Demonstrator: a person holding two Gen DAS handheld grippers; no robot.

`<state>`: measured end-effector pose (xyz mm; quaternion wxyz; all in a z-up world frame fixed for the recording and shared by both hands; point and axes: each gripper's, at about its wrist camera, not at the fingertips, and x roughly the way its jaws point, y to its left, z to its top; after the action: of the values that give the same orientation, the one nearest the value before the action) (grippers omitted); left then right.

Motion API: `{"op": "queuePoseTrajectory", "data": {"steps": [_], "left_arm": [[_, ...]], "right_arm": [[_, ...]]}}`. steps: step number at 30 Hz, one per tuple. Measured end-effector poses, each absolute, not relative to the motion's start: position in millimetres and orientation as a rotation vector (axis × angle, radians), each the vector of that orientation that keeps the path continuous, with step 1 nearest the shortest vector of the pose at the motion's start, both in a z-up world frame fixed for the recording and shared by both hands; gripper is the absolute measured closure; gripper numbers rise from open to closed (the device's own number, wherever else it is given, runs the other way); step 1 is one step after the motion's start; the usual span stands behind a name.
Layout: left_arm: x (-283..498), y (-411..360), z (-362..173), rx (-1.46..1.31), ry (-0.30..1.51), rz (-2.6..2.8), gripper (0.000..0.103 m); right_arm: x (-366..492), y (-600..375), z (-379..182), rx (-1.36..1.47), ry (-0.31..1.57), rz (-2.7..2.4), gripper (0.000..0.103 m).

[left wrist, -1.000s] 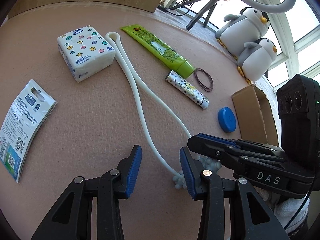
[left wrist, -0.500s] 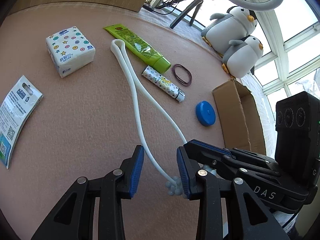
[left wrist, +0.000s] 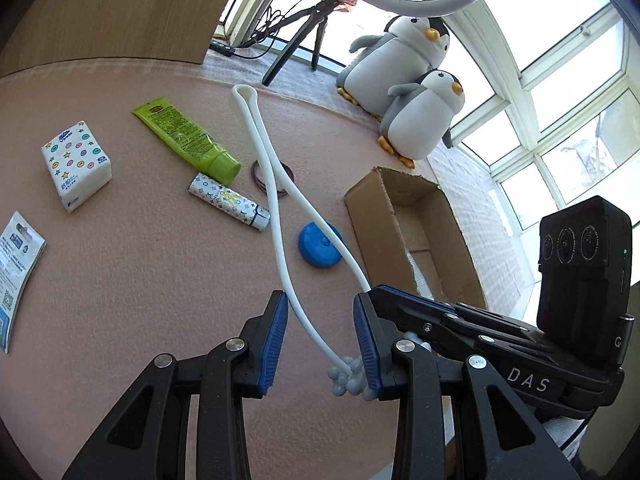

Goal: Organize objects
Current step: 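Carry the massager on its white strap into the box and open the right gripper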

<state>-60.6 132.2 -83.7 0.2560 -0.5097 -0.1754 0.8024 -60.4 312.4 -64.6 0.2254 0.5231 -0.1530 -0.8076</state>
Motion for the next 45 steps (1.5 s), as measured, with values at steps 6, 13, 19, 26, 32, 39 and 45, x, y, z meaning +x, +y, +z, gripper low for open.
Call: {"op": "queuePoseTrajectory", "data": {"steps": [6, 13, 19, 26, 32, 39, 45], "left_arm": [[-60.1, 174.7, -73.9, -1.347, -0.426, 2.13, 0.067], [-58.0, 233.1, -70.9, -1.323, -0.359, 2.049, 0.067], [-48.0, 279.8, -70.3, -1.308, -0.298, 1.977, 0.067], [-34.6, 312.4, -71.8, -1.304, -0.241, 1.932, 0.063], [-34.0, 310.1, -75.4, -1.317, -0.234, 1.946, 0.059], [-39.2, 283.3, -79.5, -1.335, -0.242, 1.995, 0.059], [-43.3, 247.4, -89.6, -1.371, -0.248, 2.055, 0.058]], "right_arm": [[-50.7, 347.2, -54.3, 1.425, -0.475, -2.294, 0.097], [-36.8, 397.6, -44.7, 1.405, -0.551, -2.385, 0.097], [-24.6, 439.8, -41.9, 1.406, -0.612, -2.459, 0.097], [-12.0, 475.4, -40.4, 1.422, -0.628, -2.526, 0.097], [-7.7, 488.3, -42.8, 1.418, -0.693, -2.571, 0.065], [-15.4, 470.6, -42.6, 1.407, -0.673, -2.525, 0.065], [-26.9, 443.5, -43.5, 1.408, -0.628, -2.451, 0.064]]}}
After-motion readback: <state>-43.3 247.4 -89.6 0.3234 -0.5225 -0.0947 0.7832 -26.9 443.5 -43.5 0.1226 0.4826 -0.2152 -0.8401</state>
